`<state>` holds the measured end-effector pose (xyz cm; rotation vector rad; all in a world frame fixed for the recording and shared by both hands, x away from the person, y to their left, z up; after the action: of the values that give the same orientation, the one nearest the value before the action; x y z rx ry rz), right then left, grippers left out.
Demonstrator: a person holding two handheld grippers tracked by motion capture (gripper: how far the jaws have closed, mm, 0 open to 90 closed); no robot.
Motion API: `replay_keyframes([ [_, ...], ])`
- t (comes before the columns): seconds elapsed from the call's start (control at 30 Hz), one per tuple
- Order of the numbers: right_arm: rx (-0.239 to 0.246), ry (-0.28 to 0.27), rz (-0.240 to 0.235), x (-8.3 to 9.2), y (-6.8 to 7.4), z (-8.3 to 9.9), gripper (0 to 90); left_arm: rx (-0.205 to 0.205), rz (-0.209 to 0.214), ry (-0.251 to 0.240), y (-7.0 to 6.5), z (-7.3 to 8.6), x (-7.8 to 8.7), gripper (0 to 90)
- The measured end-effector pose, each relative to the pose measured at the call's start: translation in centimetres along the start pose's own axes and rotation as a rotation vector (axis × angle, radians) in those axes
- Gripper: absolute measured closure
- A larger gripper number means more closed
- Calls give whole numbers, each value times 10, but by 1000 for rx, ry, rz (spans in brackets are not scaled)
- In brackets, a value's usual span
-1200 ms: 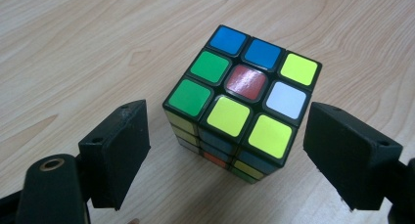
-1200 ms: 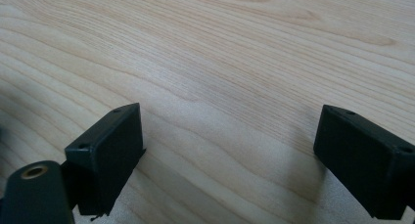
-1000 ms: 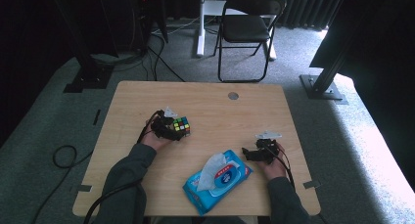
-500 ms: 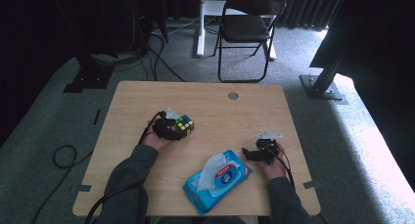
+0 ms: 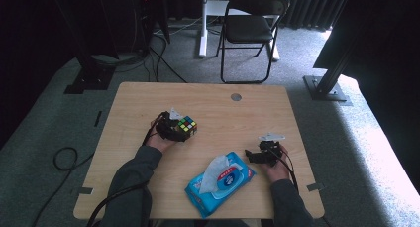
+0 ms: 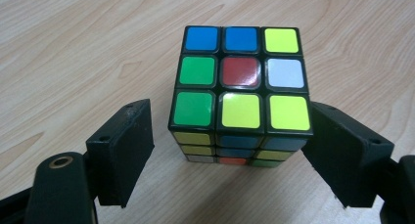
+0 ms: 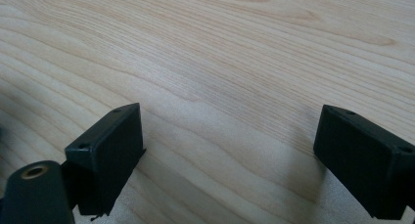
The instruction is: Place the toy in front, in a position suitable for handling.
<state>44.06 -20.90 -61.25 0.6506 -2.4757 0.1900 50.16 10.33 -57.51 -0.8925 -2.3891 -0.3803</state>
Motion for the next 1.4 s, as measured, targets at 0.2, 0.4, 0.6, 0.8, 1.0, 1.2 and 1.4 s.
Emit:
replay_keyframes([
  [0.2,0,0,0,0,0,0,108,3,15,0,-3,1,-2,328],
  [0.4,1,0,-1,0,0,0,108,6,-5,-10,-3,-1,-2,340],
  [0.6,1,0,-1,0,0,0,108,2,-11,-11,-5,-4,-1,343],
  [0.8,1,0,-1,0,0,0,108,9,3,-30,-7,-11,3,343],
  [1.0,0,0,-1,0,0,0,108,1,10,-47,-12,-20,7,343],
  [1.2,1,1,-1,0,0,0,108,-15,28,-66,-17,-30,12,343],
  [1.4,2,1,-1,0,0,0,108,-11,27,-71,-19,-34,14,343],
])
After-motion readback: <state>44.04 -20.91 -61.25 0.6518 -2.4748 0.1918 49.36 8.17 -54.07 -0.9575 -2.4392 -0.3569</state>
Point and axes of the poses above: each handheld gripper's, and its own axes: x roughly backward along the jaws, z roughly out of its underside, y roughly to its left, the point moved 9 cm from there along -x, roughly forward along the jaws, and after that the axes turned 10 degrees about -y, right-handed, at the moved point
